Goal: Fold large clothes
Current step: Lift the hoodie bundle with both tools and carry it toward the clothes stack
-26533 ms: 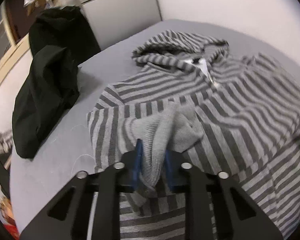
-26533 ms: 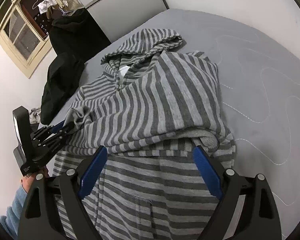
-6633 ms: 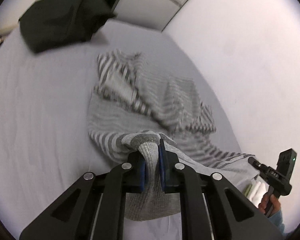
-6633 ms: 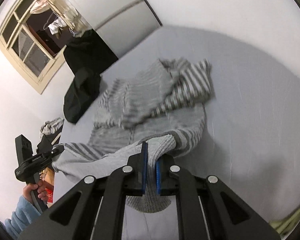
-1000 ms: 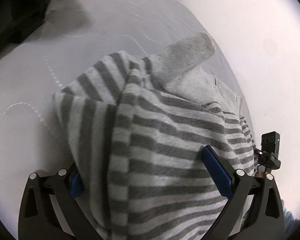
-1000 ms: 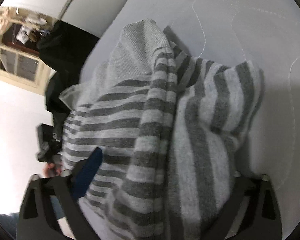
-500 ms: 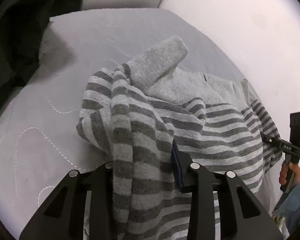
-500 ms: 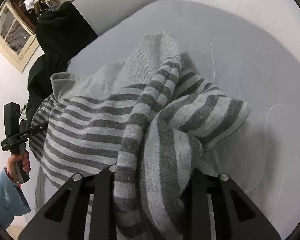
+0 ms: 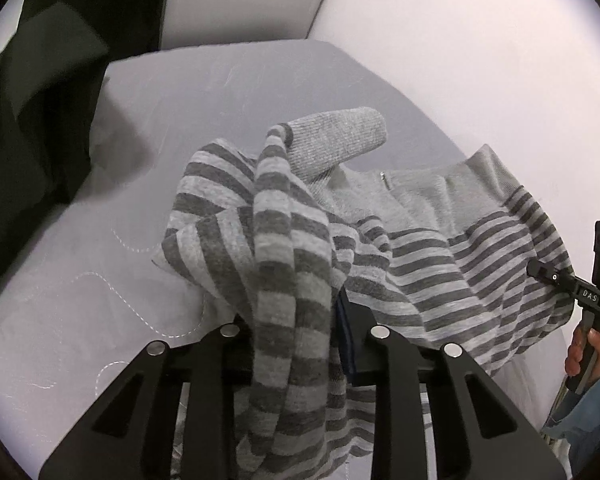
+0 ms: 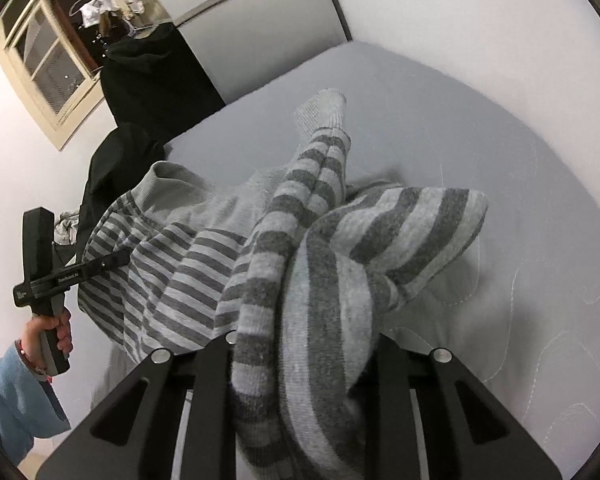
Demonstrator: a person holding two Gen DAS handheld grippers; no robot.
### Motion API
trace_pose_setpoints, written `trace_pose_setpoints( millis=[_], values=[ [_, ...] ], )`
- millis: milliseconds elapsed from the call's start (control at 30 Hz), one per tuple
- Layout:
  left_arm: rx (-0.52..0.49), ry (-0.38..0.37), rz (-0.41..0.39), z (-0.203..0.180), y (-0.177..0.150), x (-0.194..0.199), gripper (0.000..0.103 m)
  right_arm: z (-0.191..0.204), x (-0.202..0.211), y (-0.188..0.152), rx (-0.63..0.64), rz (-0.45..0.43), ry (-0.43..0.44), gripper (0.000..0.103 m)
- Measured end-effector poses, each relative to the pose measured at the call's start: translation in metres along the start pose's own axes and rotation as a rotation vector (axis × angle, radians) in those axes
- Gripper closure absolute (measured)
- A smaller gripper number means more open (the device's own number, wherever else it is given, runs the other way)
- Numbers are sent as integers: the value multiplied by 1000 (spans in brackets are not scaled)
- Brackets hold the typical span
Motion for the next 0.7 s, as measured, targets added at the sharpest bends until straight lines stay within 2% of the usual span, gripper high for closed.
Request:
trace_pose_setpoints(
  millis=[367, 500, 700],
  values=[
    [-51, -21, -43, -6, -11, 47, 75, 20, 57, -19, 37, -43, -15, 82],
    [-66, -53, -53, -19, -18, 65, 75, 29, 88, -39, 31, -61, -15, 83],
    [-125, -49, -51, -31, -41, 82, 75, 35, 125, -85, 8, -78, -38, 83]
  ],
)
Point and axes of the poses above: each gripper's, at about its wrist camera, not at the fingertips, and x roughly against the way its jaws point, z to its left, y to its top, the point moved 2 cm from there along -x, roughly the way its jaws point, and after that the axes turned 11 degrees about z, right-handed, at the moved point
